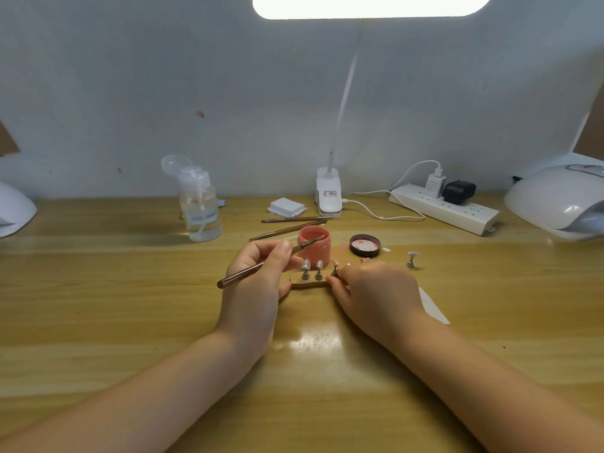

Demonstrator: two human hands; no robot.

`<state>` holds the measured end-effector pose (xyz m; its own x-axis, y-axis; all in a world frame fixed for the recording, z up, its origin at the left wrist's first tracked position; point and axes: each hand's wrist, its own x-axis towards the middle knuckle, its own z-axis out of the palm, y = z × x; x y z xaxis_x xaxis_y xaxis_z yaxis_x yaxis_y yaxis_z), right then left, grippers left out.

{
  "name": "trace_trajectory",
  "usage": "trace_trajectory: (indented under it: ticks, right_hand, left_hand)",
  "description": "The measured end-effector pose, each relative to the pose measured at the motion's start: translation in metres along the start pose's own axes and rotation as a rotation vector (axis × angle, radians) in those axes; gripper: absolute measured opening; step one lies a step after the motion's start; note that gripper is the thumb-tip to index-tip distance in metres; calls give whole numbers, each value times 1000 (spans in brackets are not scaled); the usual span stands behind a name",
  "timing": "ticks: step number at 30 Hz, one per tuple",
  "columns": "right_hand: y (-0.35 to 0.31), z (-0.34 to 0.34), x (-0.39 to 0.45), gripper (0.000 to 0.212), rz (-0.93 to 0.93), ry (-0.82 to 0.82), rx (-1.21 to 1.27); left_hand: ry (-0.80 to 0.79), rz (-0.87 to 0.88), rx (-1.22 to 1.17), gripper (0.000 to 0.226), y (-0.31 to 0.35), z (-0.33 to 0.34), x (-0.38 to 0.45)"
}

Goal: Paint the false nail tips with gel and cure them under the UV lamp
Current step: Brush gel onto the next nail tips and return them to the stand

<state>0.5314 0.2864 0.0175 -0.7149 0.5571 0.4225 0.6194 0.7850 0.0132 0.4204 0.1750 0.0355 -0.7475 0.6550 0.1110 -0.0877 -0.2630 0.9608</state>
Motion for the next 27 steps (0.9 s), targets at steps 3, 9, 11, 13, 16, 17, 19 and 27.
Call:
trace_trajectory:
  ticks: [3,9,11,13,16,17,19,27]
  right_hand:
    - [1,3,-1,33,-28,66,-41]
    - [-1,9,-2,30,78,69,217]
    - [0,9,1,30,94,46,271]
    - [1,10,3,31,101,19,304]
    - [2,11,5,31,116,35,321]
    - [2,11,5,31,112,51,302]
    - [2,12,6,29,92,71,269]
    - [2,12,5,27,-15,127,242]
  left_hand:
    - [-21,-8,2,9,0,2,-3]
    - [-31,-20,19,10,0,2,-5]
    - [-25,-24,20,10,-1,3,-4]
    - [-15,-33,16,9,-1,3,-4]
    - [3,-55,5,9,-1,3,-2]
    - [8,-63,4,9,0,3,-1]
    - [27,-77,5,9,0,2,1]
    - [46,155,362,14,20,-6,32]
